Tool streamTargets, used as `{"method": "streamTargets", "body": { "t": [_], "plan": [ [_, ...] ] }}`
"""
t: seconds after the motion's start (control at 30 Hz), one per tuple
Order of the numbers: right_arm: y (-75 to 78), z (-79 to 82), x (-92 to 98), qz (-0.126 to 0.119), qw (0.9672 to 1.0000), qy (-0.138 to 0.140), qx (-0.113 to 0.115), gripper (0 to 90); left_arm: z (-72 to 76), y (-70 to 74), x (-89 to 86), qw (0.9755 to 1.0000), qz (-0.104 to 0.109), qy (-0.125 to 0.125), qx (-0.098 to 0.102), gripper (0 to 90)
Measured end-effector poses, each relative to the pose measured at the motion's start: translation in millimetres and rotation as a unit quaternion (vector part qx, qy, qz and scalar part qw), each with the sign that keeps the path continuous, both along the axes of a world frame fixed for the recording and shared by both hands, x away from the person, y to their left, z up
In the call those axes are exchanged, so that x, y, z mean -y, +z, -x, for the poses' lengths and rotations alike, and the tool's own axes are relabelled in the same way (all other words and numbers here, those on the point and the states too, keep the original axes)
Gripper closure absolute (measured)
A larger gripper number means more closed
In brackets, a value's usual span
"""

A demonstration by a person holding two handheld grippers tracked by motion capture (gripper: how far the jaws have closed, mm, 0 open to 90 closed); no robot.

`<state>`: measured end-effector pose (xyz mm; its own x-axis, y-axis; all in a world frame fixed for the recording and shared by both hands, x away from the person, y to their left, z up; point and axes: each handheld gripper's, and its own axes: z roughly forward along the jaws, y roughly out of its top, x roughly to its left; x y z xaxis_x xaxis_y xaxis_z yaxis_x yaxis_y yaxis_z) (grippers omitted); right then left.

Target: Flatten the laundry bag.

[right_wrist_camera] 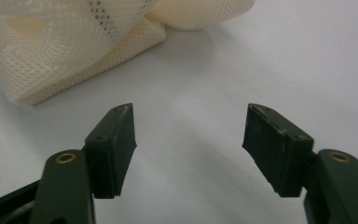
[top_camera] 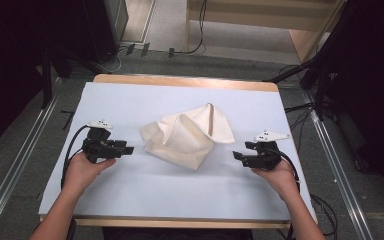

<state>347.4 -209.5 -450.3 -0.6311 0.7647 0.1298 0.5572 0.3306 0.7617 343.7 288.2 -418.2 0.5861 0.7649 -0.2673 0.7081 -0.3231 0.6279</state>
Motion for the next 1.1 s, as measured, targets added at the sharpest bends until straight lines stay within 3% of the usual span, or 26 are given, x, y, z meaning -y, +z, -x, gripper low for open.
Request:
{"method": "streamTargets", "body": {
  "t": [0.17, 0.3, 0.47, 0.5, 0.73, 1.0, 1.1],
  "plan": [
    [2.8, -2.2, -1.8, -0.001, 0.9998, -0.007, -0.019, 43.9, -1.2, -1.4, 0.2, 1.0, 0.004, -0.001, -0.001, 48.6],
    [4.7, -1.2, -0.8, 0.0, 0.9999, -0.01, -0.011, 45.3, -2.7, -2.2, 1.2, 1.0, 0.005, -0.002, -0.004, 47.0],
    [3.6, -0.5, 1.1, -0.006, 0.9998, -0.01, -0.019, 45.0, -3.8, -0.2, 1.7, 0.9998, 0.019, -0.003, 0.002, 44.6],
    [2.9, 0.0, 1.2, -0.003, 0.9998, -0.011, -0.018, 48.3, -4.7, -0.2, 1.5, 0.9997, 0.023, -0.001, 0.0, 42.5],
    [4.4, 3.0, 1.1, -0.003, 0.9998, -0.014, -0.015, 51.9, -6.8, -0.9, 3.2, 0.9998, 0.018, -0.009, 0.003, 40.1],
    [7.4, 5.2, 4.9, -0.013, 0.9994, -0.02, -0.027, 55.5, -9.7, -0.5, 5.5, 0.9997, 0.019, -0.014, 0.0, 39.8],
    [8.3, 5.4, 7.2, -0.02, 0.9984, -0.026, -0.045, 57.3, -10.5, -0.2, 6.2, 0.9997, 0.022, -0.014, -0.002, 39.8]
  ]
}}
